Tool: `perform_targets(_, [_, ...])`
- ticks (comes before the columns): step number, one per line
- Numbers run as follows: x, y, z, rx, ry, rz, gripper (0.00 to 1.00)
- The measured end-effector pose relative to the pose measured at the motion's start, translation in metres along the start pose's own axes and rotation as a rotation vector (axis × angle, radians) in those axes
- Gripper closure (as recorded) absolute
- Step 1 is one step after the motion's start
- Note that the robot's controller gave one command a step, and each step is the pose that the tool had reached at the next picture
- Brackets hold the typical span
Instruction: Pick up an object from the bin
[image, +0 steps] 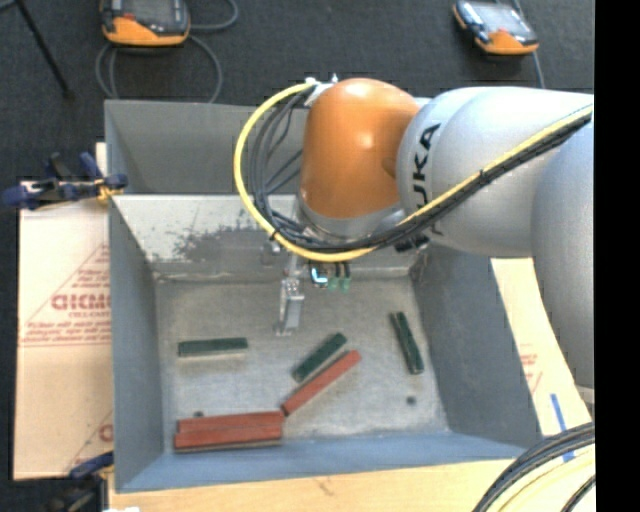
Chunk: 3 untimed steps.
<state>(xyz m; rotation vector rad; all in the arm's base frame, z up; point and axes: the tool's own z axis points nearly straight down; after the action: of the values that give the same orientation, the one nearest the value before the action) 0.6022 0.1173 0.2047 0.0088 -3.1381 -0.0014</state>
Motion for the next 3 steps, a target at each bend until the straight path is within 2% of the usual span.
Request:
perform_targets(1, [0.023, 0.050, 0.139, 0.000, 0.001, -0.001, 0.00])
perform_targets(2, [-0.007, 0.063, 0.102, 0.001, -0.011, -0.110, 0.00])
perform_targets(3, [-0.011, 0.046, 0.098, -0.001, -0.010, -0.064, 0.00])
